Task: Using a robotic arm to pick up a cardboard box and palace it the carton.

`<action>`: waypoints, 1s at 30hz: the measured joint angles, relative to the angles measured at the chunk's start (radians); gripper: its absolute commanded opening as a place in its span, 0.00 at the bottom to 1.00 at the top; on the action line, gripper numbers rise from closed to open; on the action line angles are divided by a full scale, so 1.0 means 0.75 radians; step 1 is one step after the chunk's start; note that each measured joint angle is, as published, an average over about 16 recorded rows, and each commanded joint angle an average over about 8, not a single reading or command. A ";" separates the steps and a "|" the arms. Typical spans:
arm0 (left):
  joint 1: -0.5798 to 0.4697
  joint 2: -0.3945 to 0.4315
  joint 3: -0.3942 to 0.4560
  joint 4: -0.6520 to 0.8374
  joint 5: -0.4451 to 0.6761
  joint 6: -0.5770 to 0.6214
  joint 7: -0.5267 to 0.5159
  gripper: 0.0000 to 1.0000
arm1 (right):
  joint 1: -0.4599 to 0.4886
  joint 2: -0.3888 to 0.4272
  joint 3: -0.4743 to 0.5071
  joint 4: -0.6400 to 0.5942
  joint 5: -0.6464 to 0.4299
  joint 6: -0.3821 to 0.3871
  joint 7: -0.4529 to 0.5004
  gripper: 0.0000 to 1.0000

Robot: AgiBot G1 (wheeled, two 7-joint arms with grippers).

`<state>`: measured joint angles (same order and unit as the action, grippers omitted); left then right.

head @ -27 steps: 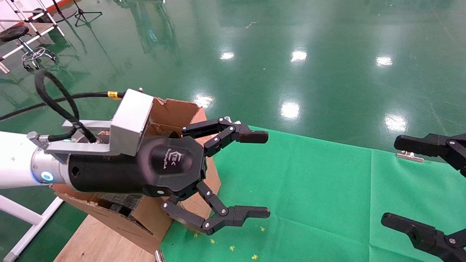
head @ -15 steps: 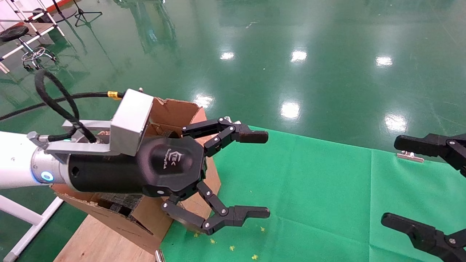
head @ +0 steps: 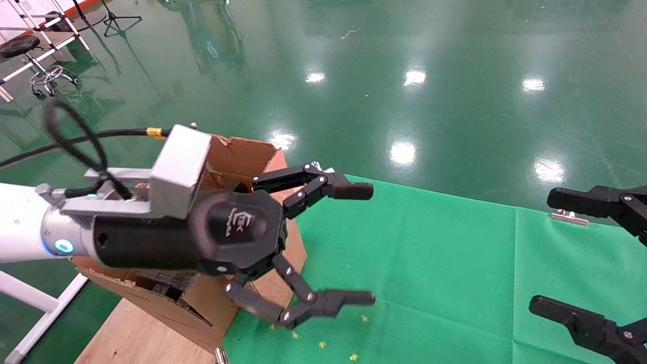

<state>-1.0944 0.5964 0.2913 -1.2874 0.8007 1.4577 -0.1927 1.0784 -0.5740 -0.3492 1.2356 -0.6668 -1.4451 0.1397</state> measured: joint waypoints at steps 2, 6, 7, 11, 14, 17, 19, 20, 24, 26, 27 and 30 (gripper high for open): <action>-0.010 -0.007 0.007 -0.007 0.029 -0.020 -0.007 1.00 | 0.000 0.000 0.000 0.000 0.000 0.000 0.000 0.00; -0.031 -0.022 0.022 -0.019 0.096 -0.063 -0.020 1.00 | 0.000 0.000 0.000 0.000 0.000 0.000 0.000 0.00; -0.036 -0.025 0.026 -0.022 0.112 -0.073 -0.023 1.00 | 0.000 0.000 0.000 0.000 0.000 0.000 0.000 0.00; -0.056 -0.036 0.040 -0.033 0.169 -0.114 -0.040 1.00 | 0.000 0.000 0.000 0.000 0.000 0.000 0.000 0.00; -0.070 -0.043 0.048 -0.043 0.215 -0.154 -0.054 1.00 | 0.000 0.000 0.000 0.000 0.000 0.000 0.000 0.00; -0.090 -0.051 0.060 -0.053 0.283 -0.204 -0.076 1.00 | 0.000 0.000 0.000 0.000 0.000 0.000 0.000 0.00; -0.106 -0.056 0.070 -0.058 0.337 -0.241 -0.101 1.00 | 0.000 0.000 0.000 0.000 0.000 0.000 0.000 0.00; -0.116 -0.059 0.075 -0.061 0.367 -0.259 -0.118 1.00 | 0.000 0.000 0.000 0.000 0.000 0.000 0.000 0.00; -0.164 -0.074 0.103 -0.073 0.495 -0.336 -0.213 1.00 | 0.000 0.000 0.000 0.000 0.000 0.000 0.000 0.00; -0.189 -0.082 0.119 -0.079 0.559 -0.368 -0.277 1.00 | 0.000 0.000 0.000 0.000 0.000 0.000 0.000 0.00; -0.202 -0.087 0.127 -0.082 0.590 -0.381 -0.313 1.00 | 0.000 0.000 0.000 0.000 0.000 0.000 0.000 0.00; -0.239 -0.101 0.154 -0.085 0.667 -0.399 -0.429 1.00 | 0.000 0.000 0.000 0.000 0.000 0.000 0.000 0.00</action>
<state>-1.2738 0.5208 0.4065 -1.3513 1.3009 1.1585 -0.5147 1.0782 -0.5740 -0.3492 1.2352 -0.6668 -1.4448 0.1396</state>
